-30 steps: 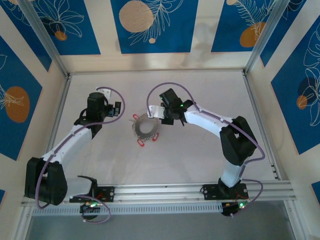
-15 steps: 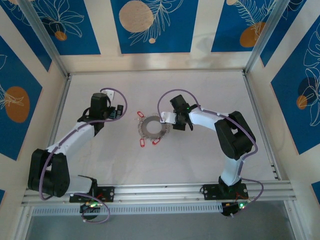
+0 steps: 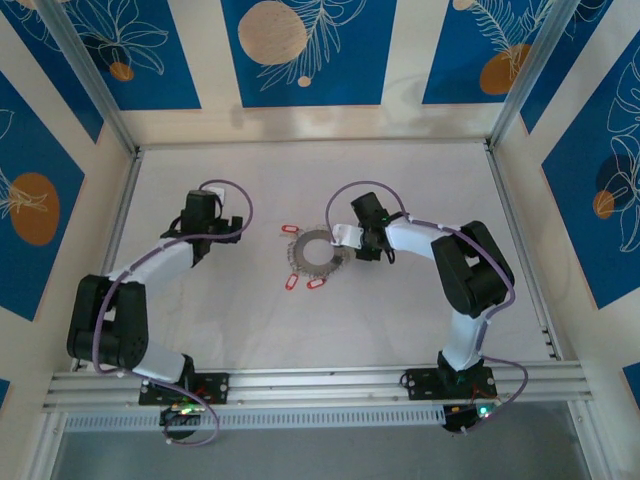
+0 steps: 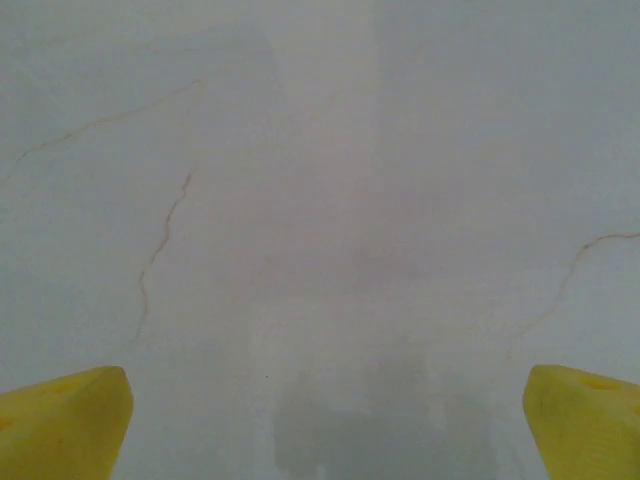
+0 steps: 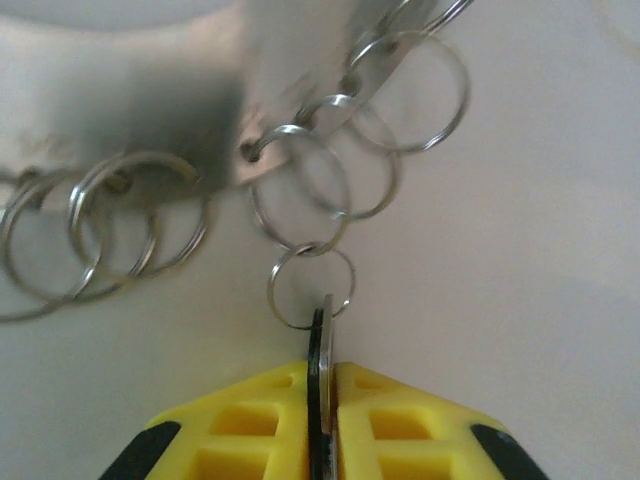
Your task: Put the keys on the keyring
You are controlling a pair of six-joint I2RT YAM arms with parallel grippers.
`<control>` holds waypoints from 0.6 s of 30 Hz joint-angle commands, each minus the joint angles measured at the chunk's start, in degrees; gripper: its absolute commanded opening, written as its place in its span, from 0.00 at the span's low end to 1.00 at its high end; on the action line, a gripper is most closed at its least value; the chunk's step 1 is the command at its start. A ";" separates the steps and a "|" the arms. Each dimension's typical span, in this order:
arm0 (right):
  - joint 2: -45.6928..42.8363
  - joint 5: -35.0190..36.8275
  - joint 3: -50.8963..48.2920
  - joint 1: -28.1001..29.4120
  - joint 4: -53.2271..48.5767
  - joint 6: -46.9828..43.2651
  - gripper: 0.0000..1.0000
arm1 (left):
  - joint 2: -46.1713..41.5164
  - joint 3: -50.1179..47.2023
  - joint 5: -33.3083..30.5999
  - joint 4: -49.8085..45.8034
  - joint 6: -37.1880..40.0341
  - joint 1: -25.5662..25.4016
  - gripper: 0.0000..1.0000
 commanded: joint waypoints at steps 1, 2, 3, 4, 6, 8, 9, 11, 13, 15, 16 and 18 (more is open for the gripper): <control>-1.04 -0.65 -0.90 -1.64 -5.53 -0.06 0.18 | -1.09 -2.86 -6.72 3.67 -3.23 0.74 1.00; -1.75 -0.99 -0.92 -2.03 -5.81 0.03 0.19 | -1.44 -3.33 -8.68 3.80 -3.77 0.73 1.00; -2.67 -1.46 -0.92 -2.53 -6.03 0.14 0.20 | -1.77 -3.58 -10.99 3.37 -4.60 0.77 1.00; -3.65 -2.00 -0.96 -2.89 -5.99 0.50 0.20 | -2.06 -3.43 -12.65 2.30 -5.75 0.73 1.00; -5.69 -3.22 -1.10 -3.37 -5.86 1.13 0.22 | -2.89 -3.19 -14.70 0.31 -7.81 0.77 1.00; -8.09 -4.28 -1.33 -3.65 -5.65 1.91 0.24 | -4.44 -3.68 -16.80 -1.14 -10.29 0.75 1.00; -9.64 -5.19 -1.39 -3.86 -5.56 2.83 0.25 | -5.69 -4.45 -16.55 -0.72 -10.66 0.73 1.00; -13.22 -8.01 -2.08 -4.33 -4.63 5.71 0.27 | -8.10 -7.20 -13.89 2.59 -9.35 0.77 1.00; -18.57 -12.44 -3.47 -4.78 -2.45 10.22 0.31 | -11.38 -10.36 -10.19 5.81 -7.71 0.70 1.00; -24.19 -15.07 -4.44 -4.63 -0.96 15.35 0.42 | -15.09 -13.91 -7.17 9.31 -5.81 0.68 1.00; -27.50 -16.10 -5.51 -4.53 0.68 18.03 0.52 | -17.34 -16.00 -6.42 11.40 -4.86 0.66 1.00; -33.94 -17.55 -9.35 -4.36 6.07 22.98 0.77 | -20.87 -19.05 -5.44 13.57 -2.56 0.65 1.00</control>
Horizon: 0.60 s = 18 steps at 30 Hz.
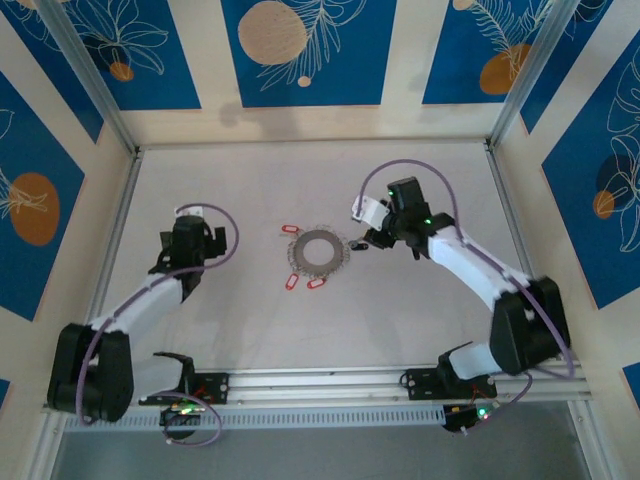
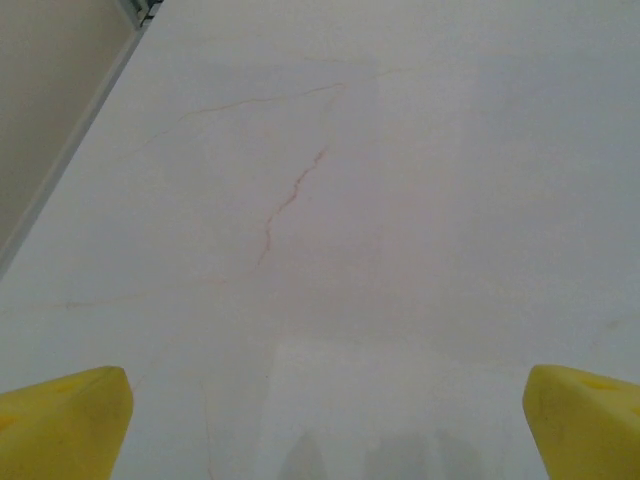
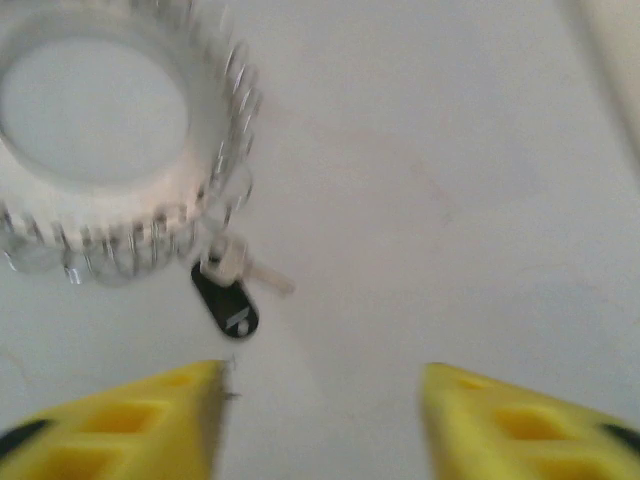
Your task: Put the keys on the keyring
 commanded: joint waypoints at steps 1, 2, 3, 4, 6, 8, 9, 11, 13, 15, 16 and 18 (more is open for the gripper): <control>-10.37 -6.98 -5.83 0.04 10.39 12.02 1.00 | -5.30 -4.13 3.82 6.21 4.99 0.42 1.00; -13.44 -7.28 -8.45 0.00 14.28 14.35 0.99 | -6.28 -4.81 3.84 6.12 6.18 0.46 1.00; -17.17 -7.43 -11.66 -0.13 18.85 17.04 0.99 | -7.11 -5.18 3.87 5.84 7.16 0.43 1.00; -20.74 -7.38 -15.30 -0.22 23.41 19.81 0.99 | -7.64 -5.61 5.02 5.94 8.40 0.39 1.00; -26.20 -6.09 -22.33 -0.56 32.70 25.67 0.99 | -8.67 -7.48 9.47 8.25 10.90 0.40 1.00; -29.59 -3.92 -28.69 -1.40 40.26 30.75 0.99 | -9.88 -11.46 12.03 13.94 11.86 0.42 1.00; -30.41 -2.99 -31.61 -2.23 43.03 32.64 0.99 | -10.38 -13.76 12.91 17.80 12.98 0.45 1.00; -30.20 -2.47 -34.74 -4.17 44.30 34.47 0.99 | -10.11 -16.71 13.25 22.87 13.93 0.52 1.00; -27.95 -3.11 -36.77 -7.01 45.46 35.84 0.99 | -6.71 -17.01 15.63 26.30 15.33 0.55 1.00; -24.93 -3.63 -39.49 -10.33 50.85 38.53 0.99 | -1.92 -16.05 17.91 28.56 15.49 0.50 1.00; -22.87 -3.89 -41.03 -12.22 54.05 39.98 0.99 | 0.77 -15.28 18.06 30.33 15.31 0.52 1.00; -18.39 -4.91 -42.55 -15.12 58.74 41.02 0.99 | 4.11 -13.01 18.28 30.46 14.91 0.49 1.00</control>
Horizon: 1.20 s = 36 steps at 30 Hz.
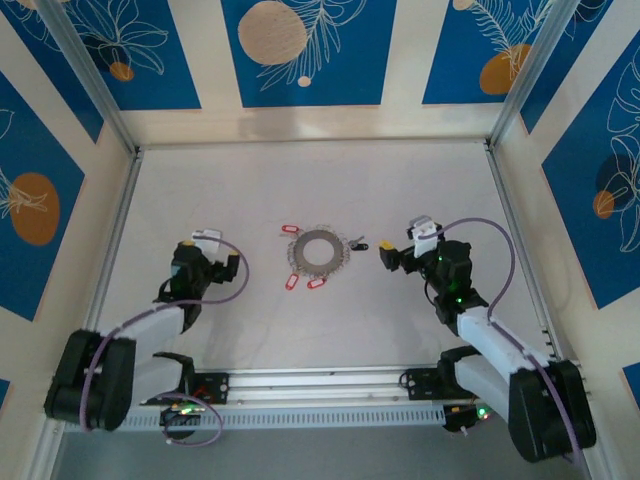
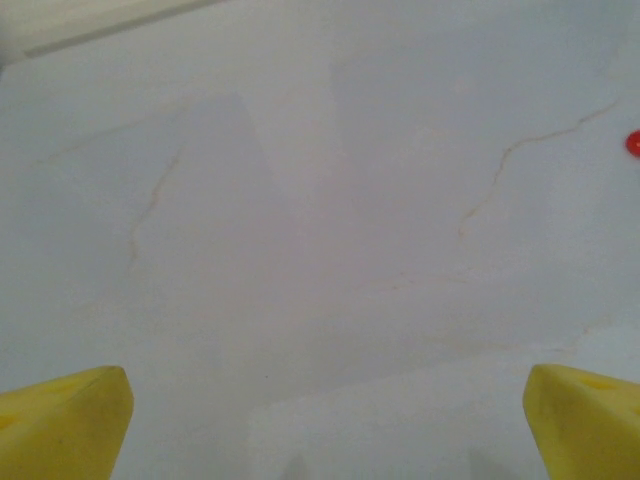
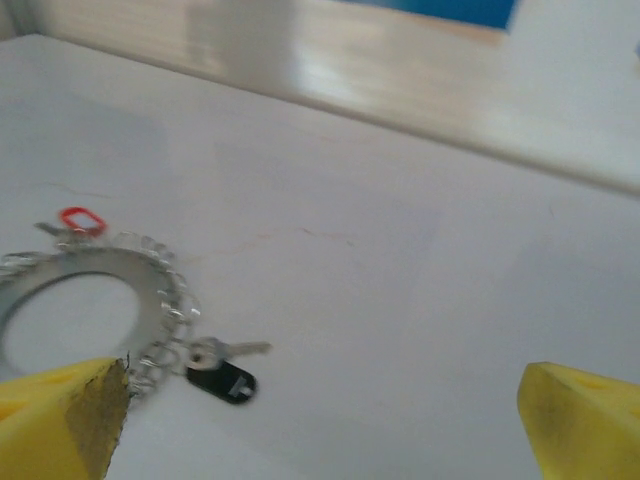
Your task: Put the keys on the keyring
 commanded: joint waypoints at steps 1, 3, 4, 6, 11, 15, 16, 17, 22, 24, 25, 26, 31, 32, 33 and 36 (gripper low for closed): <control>5.77 -1.49 -1.70 -3.33 12.84 5.00 0.99 | 5.07 3.20 3.00 9.15 0.92 0.48 1.00; 10.52 -2.72 -1.56 -3.88 16.46 4.98 0.99 | 8.48 4.44 2.25 12.25 0.83 0.51 1.00; 12.77 -3.16 -0.97 -3.86 16.67 4.49 0.99 | 10.02 5.93 2.19 11.33 1.67 0.47 1.00; 17.10 -2.96 -0.48 -4.06 20.68 3.78 0.99 | 13.83 6.48 -0.39 14.80 1.73 0.57 1.00; 26.08 -4.44 -0.74 -7.93 30.31 6.00 0.99 | 19.63 4.85 0.18 22.83 -2.01 3.76 1.00; 30.39 -3.53 0.61 -10.01 31.13 8.81 0.99 | 20.32 7.12 4.17 19.36 -3.73 6.28 1.00; 29.99 -3.51 1.59 -10.12 28.98 8.69 0.99 | 20.08 7.40 4.70 18.23 -3.95 6.51 1.00; 30.98 -3.50 1.65 -9.93 30.69 8.69 0.99 | 20.44 7.49 4.69 18.89 -3.89 6.61 1.00; 30.78 1.32 5.68 -10.37 22.20 11.28 0.99 | 20.16 7.63 4.80 18.00 -3.95 6.61 1.00; 31.28 3.27 7.51 -10.39 19.67 12.31 0.99 | 20.09 7.54 4.81 18.18 -3.91 6.61 1.00; 30.93 4.02 7.34 -9.67 19.53 11.53 0.99 | 20.04 7.37 4.78 18.50 -3.94 6.61 1.00; 31.06 3.71 7.12 -9.06 20.17 10.59 0.99 | 19.97 7.37 4.82 18.34 -3.95 6.61 1.00; 31.07 1.77 7.98 -8.96 18.56 9.52 0.99 | 20.06 7.46 4.77 18.27 -3.95 6.61 1.00; 31.11 1.88 8.00 -8.97 18.60 9.54 0.99 | 20.02 7.45 4.85 18.25 -3.95 6.63 1.00; 31.03 1.94 7.95 -8.89 18.56 9.50 0.99 | 20.00 7.45 4.82 18.25 -3.95 6.61 1.00; 31.11 2.32 7.97 -8.68 18.69 9.38 0.99 | 20.06 7.45 4.82 18.28 -3.95 6.61 1.00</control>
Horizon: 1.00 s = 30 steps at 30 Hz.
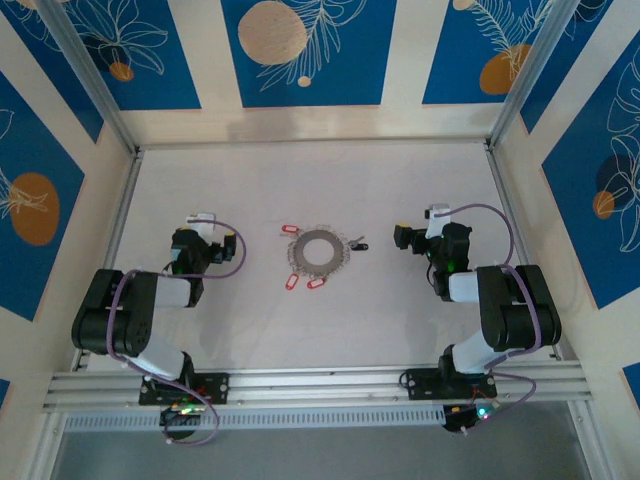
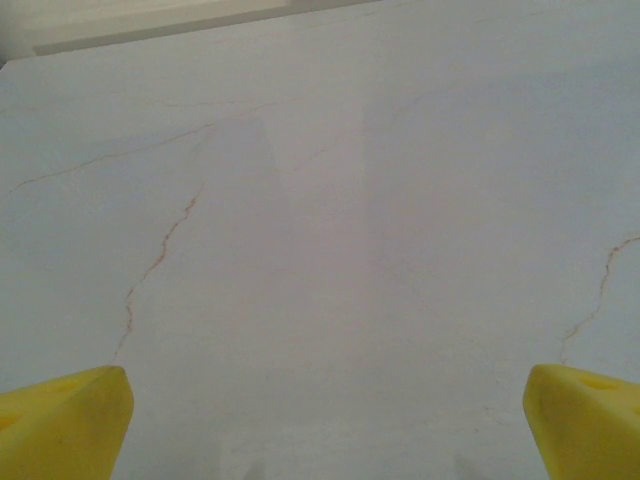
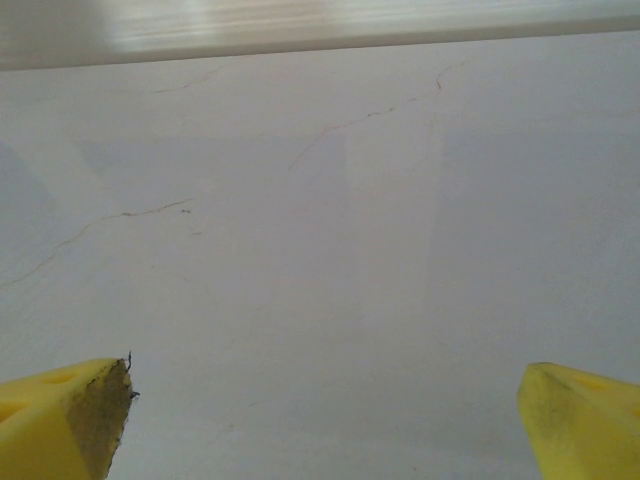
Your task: Put the keys on the keyring
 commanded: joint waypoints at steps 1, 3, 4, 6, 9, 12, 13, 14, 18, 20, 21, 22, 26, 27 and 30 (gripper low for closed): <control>-0.03 1.09 1.06 0.43 -0.22 -0.46 0.99 | -0.18 0.93 1.23 0.88 -0.63 0.56 1.00; -0.05 1.08 1.06 0.39 -0.20 -0.42 0.99 | -0.23 0.92 1.22 0.88 -0.63 0.56 1.00; 0.00 1.07 1.07 0.39 -0.21 -0.40 0.99 | -0.20 0.92 1.18 0.83 -0.63 0.56 1.00; -0.03 1.06 1.07 0.43 -0.19 -0.39 0.99 | -0.20 0.96 1.18 0.87 -0.63 0.56 1.00; 0.03 1.09 1.00 0.47 -0.21 -0.46 0.99 | -0.21 0.91 1.17 0.83 -0.64 0.56 1.00; -0.01 1.09 1.07 0.46 -0.21 -0.44 0.99 | -0.20 0.91 1.18 0.84 -0.63 0.56 1.00; 0.03 1.09 1.06 0.47 -0.22 -0.43 0.99 | -0.18 0.92 1.17 0.85 -0.63 0.56 1.00; 0.03 1.09 1.05 0.48 -0.28 -0.43 0.99 | -0.23 0.92 1.22 0.88 -0.63 0.56 1.00; 0.04 1.07 1.16 0.46 -0.43 -0.43 0.99 | -0.19 0.92 1.19 0.83 -0.63 0.56 1.00; 0.13 1.18 1.20 0.48 -0.43 -0.43 0.99 | -0.20 0.92 1.13 0.83 -0.63 0.56 1.00; 0.19 1.09 1.30 0.44 -0.61 -0.39 0.99 | -0.23 0.92 1.18 0.83 -0.63 0.56 1.00; 0.19 0.88 1.42 0.38 -0.86 -0.39 0.99 | -0.18 0.92 1.22 0.84 -0.63 0.56 1.00; 0.29 0.61 1.64 0.17 -1.28 -0.17 0.99 | -0.19 0.92 1.21 0.80 -0.64 0.56 1.00; 0.29 0.21 1.91 -0.18 -1.63 0.06 0.99 | -0.19 0.92 1.19 0.88 -0.63 0.60 1.00; 0.18 -0.31 2.02 -0.50 -1.80 0.28 0.99 | -0.24 0.94 1.17 0.85 -0.63 0.56 1.00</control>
